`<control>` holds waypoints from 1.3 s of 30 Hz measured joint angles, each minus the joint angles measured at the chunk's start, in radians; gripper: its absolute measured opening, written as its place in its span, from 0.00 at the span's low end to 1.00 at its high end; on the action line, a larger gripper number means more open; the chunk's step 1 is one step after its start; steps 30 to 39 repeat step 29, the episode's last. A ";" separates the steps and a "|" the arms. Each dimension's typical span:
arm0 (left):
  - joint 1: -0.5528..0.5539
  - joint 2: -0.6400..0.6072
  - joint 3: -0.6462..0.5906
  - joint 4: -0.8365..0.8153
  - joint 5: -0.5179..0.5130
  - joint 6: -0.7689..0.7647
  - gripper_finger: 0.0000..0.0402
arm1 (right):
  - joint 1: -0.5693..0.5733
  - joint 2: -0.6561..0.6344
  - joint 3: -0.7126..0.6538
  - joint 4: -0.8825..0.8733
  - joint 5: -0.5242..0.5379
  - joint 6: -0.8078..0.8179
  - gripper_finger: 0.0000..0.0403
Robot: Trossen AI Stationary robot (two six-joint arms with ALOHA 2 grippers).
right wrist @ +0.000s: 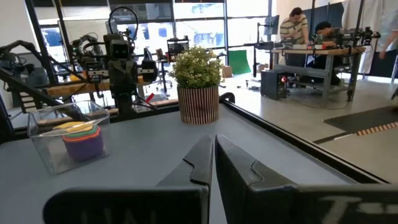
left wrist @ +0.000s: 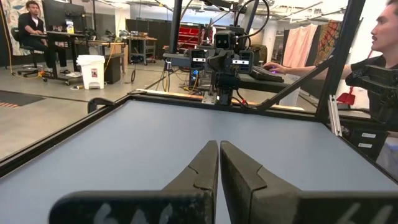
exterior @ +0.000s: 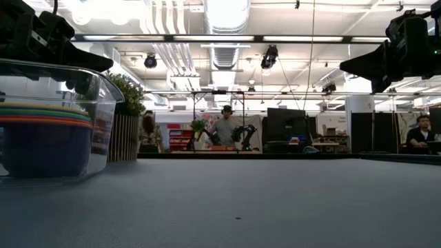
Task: Nest measuring cups in basket
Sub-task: Return to Home Position
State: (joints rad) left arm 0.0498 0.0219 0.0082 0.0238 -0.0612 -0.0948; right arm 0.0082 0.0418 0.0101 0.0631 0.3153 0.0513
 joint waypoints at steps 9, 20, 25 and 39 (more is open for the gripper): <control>0.000 0.000 0.000 0.000 0.000 0.000 0.00 | 0.000 0.000 0.000 0.000 0.000 0.000 0.02; 0.000 0.000 0.007 -0.009 0.000 0.000 0.00 | 0.000 0.000 0.000 0.000 0.000 -0.001 0.02; 0.000 0.000 0.020 -0.011 -0.001 0.000 0.00 | 0.000 0.000 0.000 0.000 0.000 -0.001 0.02; 0.000 0.000 0.022 -0.007 -0.001 0.000 0.00 | 0.000 0.000 0.000 0.000 0.000 -0.001 0.02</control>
